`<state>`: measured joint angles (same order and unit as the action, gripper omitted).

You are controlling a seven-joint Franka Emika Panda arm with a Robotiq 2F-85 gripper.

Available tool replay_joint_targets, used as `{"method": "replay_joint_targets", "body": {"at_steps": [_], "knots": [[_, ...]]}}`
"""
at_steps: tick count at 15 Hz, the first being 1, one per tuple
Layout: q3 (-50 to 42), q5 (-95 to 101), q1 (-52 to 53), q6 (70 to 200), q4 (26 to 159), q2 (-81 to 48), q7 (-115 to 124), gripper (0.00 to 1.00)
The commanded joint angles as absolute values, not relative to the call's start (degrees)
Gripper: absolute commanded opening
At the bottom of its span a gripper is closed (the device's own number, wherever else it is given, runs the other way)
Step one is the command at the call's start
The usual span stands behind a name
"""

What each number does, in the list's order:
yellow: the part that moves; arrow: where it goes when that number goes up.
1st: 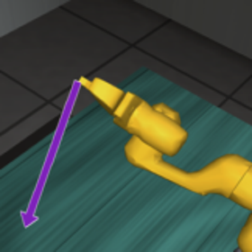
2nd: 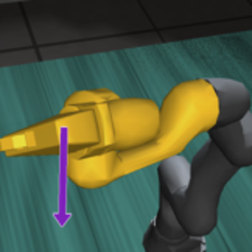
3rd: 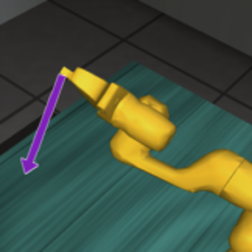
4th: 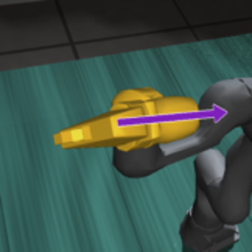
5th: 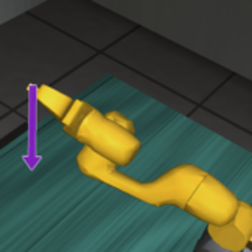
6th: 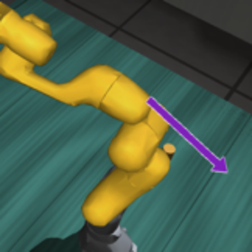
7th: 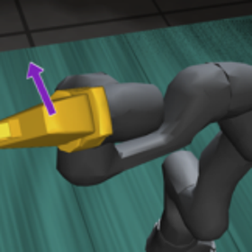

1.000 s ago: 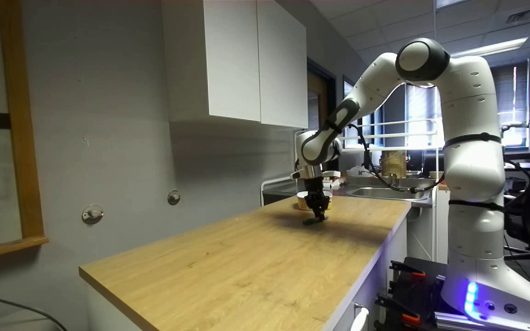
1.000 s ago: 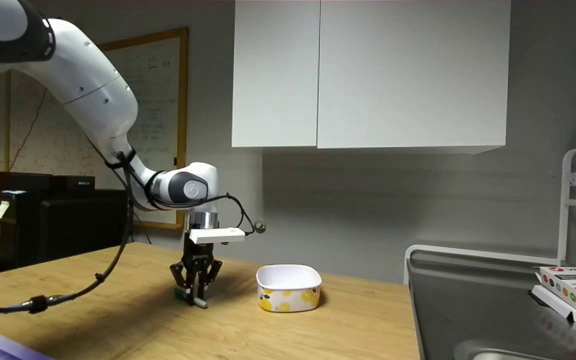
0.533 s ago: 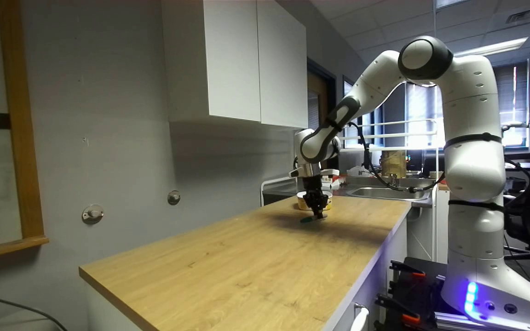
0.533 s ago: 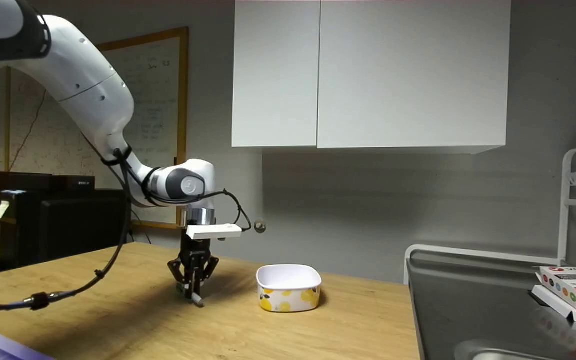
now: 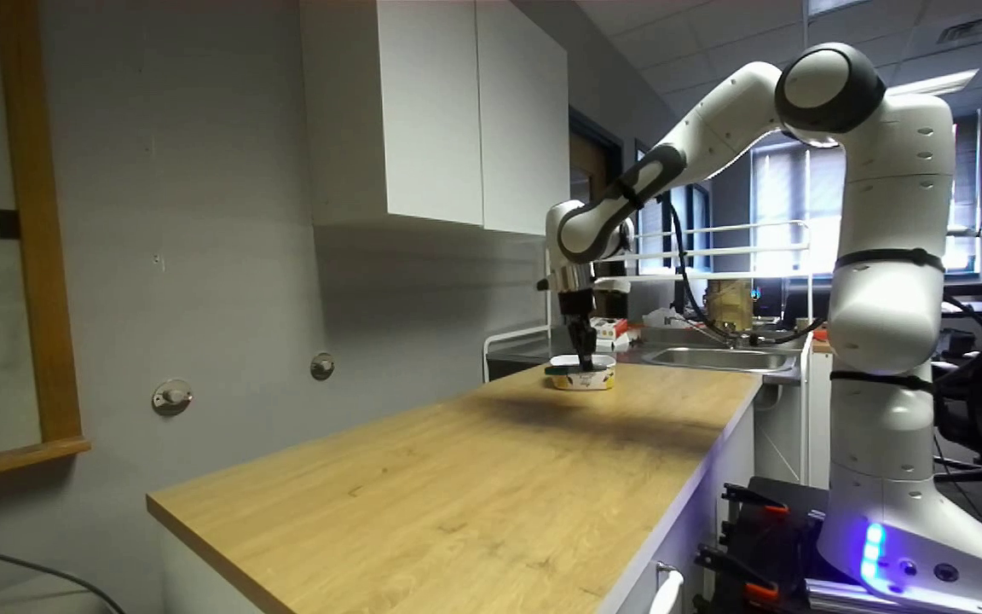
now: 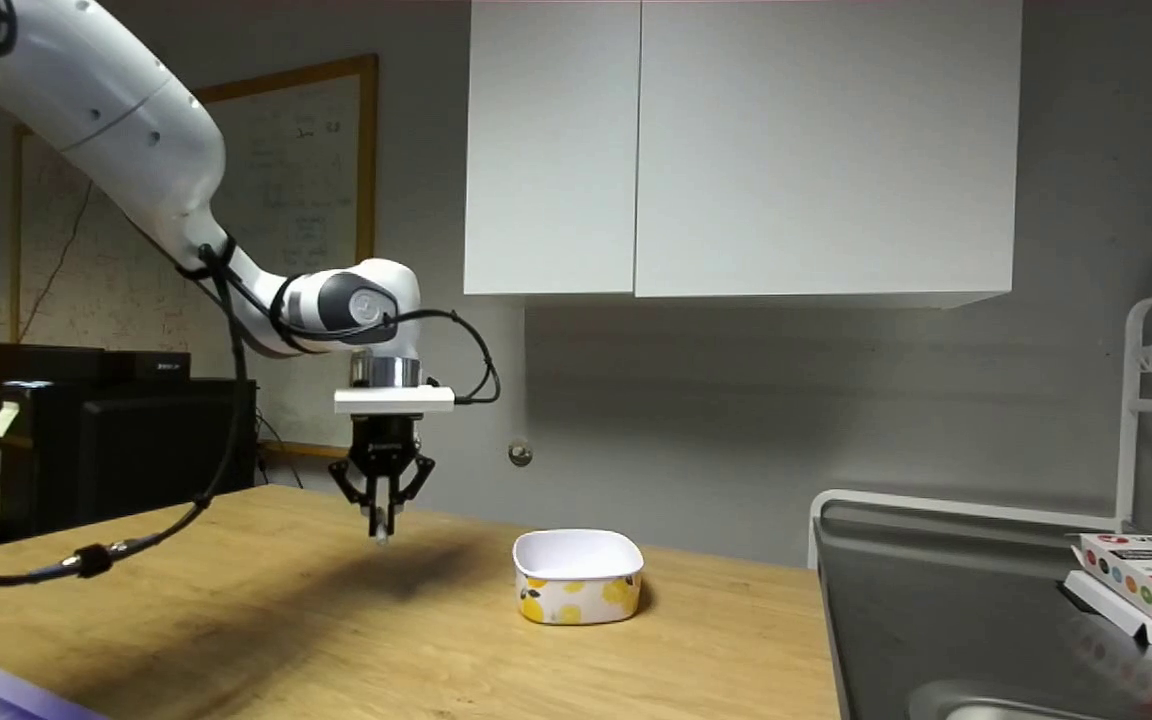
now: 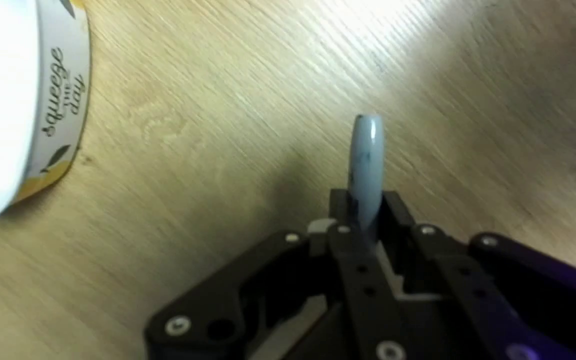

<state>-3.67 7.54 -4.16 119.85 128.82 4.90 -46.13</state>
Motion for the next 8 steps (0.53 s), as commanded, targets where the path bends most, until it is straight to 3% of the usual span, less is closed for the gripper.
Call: {"method": "replay_joint_targets", "body": {"at_steps": [1, 8], "knots": [[-4.72, 8.48, -4.84, 115.50, 124.41, 7.64, -36.88, 0.10], [-9.04, 8.06, -8.04, 104.34, 106.52, 2.12, -24.73, 0.10]]}}
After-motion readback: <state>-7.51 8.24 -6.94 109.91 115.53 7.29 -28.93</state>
